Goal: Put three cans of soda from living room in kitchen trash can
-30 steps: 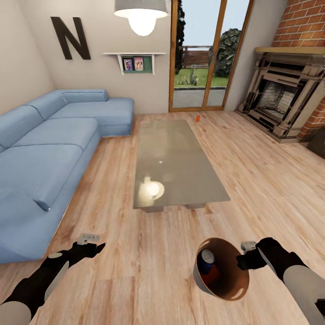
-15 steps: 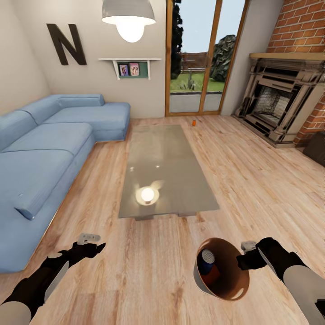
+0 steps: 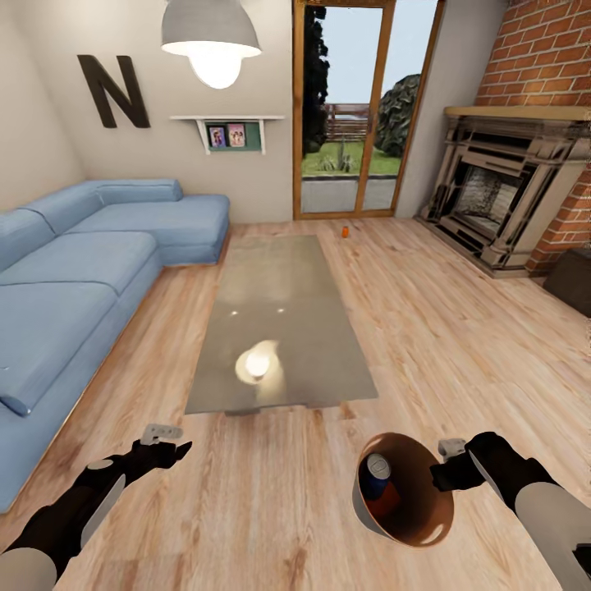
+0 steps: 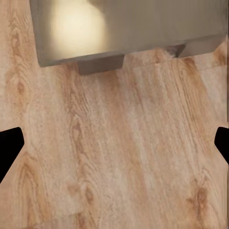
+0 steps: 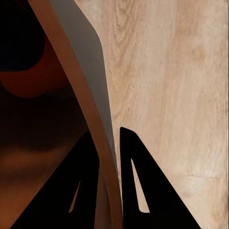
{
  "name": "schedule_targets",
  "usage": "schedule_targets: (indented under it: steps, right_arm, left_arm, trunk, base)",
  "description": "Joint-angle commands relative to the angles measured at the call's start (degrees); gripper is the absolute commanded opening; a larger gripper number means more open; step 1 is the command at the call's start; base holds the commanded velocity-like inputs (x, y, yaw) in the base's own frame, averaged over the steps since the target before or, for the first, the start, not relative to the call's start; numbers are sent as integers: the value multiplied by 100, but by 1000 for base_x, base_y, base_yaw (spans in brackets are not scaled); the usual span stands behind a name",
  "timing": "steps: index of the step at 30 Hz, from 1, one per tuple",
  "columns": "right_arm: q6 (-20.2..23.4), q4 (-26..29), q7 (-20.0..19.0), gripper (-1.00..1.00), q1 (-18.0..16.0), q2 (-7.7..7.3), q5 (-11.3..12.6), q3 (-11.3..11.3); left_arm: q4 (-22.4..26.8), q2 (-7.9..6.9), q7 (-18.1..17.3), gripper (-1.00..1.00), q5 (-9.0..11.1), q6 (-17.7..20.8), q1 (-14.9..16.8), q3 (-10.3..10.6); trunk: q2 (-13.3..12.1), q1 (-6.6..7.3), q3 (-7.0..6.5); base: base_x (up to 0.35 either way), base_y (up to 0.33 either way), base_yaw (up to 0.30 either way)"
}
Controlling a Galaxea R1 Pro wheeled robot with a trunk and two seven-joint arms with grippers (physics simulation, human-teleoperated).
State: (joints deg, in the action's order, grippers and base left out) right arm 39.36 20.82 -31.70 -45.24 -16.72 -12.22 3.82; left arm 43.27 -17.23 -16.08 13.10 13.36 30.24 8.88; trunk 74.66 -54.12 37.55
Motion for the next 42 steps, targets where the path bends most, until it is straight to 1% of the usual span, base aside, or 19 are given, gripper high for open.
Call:
schedule_targets:
  steps: [1,9,42]
  right_arm:
    - [36,1,-23,-100,-2,2,115,-20]
    - [44,1,-21,-100,-2,2,115,-12]
    - [45,1,-20,-100,-2,7,106,-4]
  left_arm:
    - [-1,0,0,100,0,0,0,0]
    - [2,0,-8,100,1,0,0,0]
    - [-3,0,-12,100,2,0,0,0]
  trunk:
    - [0,0,-10]
    - [0,0,-52]
    - [0,0,-57]
  base:
    - [148,-297,0]
    - [148,-297,0]
    - [148,-297,1]
